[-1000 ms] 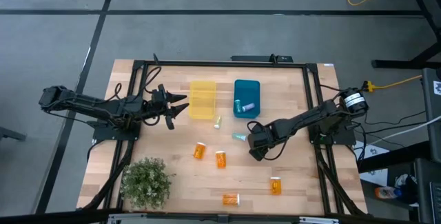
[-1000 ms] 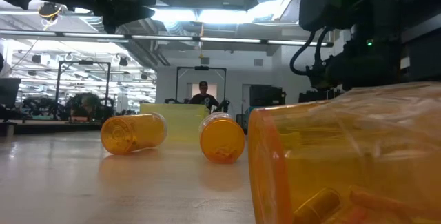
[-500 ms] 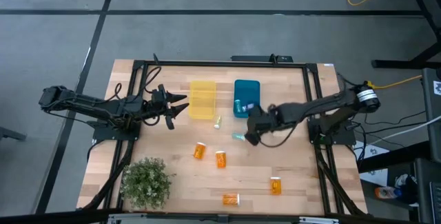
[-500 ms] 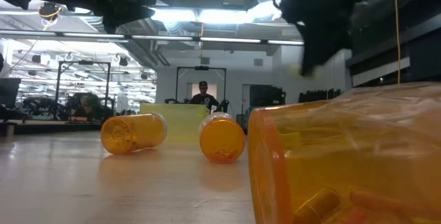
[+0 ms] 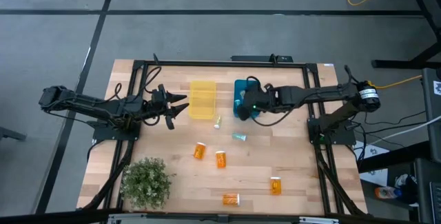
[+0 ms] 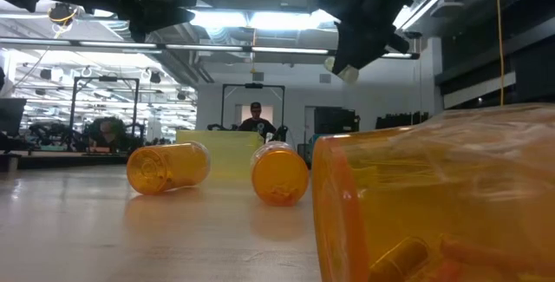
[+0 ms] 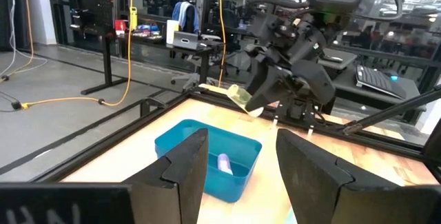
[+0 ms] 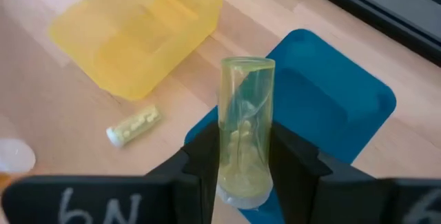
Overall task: Pick and place medicine bottles into bin by pill shape (circle, oval)
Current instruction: Put the right yellow pill bottle into the blue bin, then put the blue pill bottle into the blue bin
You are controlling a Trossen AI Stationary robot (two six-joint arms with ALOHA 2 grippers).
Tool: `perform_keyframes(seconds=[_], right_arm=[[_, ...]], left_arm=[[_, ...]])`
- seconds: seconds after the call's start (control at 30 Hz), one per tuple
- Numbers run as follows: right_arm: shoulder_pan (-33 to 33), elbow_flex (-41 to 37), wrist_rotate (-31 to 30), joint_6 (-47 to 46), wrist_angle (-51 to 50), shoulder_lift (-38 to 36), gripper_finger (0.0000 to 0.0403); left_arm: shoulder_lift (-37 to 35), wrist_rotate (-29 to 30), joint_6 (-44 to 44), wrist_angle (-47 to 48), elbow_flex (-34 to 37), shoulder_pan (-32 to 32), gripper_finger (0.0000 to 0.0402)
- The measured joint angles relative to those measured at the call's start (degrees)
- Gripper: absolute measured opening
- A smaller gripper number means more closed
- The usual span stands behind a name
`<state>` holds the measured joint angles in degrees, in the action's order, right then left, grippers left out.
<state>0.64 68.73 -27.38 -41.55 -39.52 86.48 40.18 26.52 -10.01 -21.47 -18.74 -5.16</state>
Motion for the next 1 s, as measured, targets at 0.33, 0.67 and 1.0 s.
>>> perform_keyframes(seconds=[0.33, 0.67, 1.0], right_arm=[[1.1, 0.0, 0.0, 1.6, 0.1, 0.0, 0.0161], [1.1, 0.0, 0.0, 1.7, 0.1, 0.0, 0.0257], [0.8, -0.2, 13.6, 9.5, 2.1, 0.0, 0.0261]], left_arm=[[0.0, 0.0, 0.0, 0.0, 0.0, 0.0, 0.0165], [0.0, 0.0, 0.1, 0.0, 0.0, 0.0, 0.0165], [0.0, 0.0, 0.1, 0.0, 0.0, 0.0, 0.0165]])
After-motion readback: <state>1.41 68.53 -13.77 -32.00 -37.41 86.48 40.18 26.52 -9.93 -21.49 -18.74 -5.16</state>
